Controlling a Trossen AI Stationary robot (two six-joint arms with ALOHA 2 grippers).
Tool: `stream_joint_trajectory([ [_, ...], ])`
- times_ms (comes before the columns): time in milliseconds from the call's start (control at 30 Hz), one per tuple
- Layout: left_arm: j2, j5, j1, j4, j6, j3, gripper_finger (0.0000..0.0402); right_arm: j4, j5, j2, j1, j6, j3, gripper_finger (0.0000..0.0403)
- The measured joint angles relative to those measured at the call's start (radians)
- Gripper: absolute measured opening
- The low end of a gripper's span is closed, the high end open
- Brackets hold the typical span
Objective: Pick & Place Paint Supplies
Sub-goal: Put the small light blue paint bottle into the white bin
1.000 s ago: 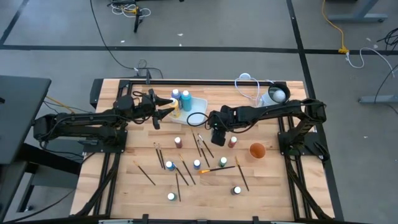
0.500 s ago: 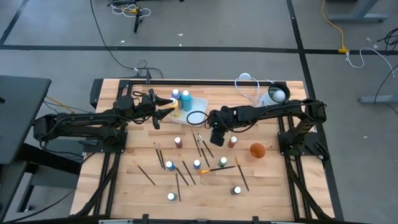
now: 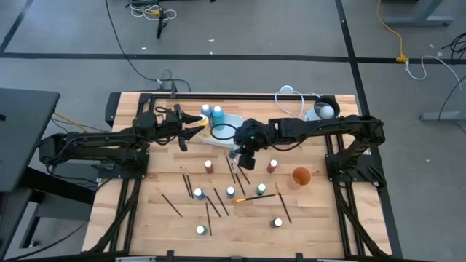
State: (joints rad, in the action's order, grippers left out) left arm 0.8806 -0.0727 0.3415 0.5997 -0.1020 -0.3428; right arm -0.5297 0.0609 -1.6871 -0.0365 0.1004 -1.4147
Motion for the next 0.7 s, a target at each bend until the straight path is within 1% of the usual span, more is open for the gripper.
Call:
stream_joint_trajectory([
  [133,0.0,0.0,0.0,0.001,0.0,0.0,0.0193,0.143,0.032,0.0,-0.005,-0.057,-0.01,0.0113],
  [233,0.0,0.0,0.0,0.001,-0.011,0.0,0.0193,0.207,0.037,-0.01,-0.027,-0.089,-0.011,0.0113],
  [400,0.0,0.005,0.0,0.014,-0.019,0.0,0.0193,0.18,0.09,-0.029,-0.096,-0.116,-0.01,0.0113],
  [500,0.0,0.006,0.0,0.037,-0.019,0.0,0.0193,0.193,0.083,-0.041,-0.146,-0.117,-0.011,0.0113],
  [700,0.0,0.008,0.0,0.058,-0.017,0.0,0.0193,0.145,0.08,-0.09,-0.245,-0.169,-0.011,0.0113],
])
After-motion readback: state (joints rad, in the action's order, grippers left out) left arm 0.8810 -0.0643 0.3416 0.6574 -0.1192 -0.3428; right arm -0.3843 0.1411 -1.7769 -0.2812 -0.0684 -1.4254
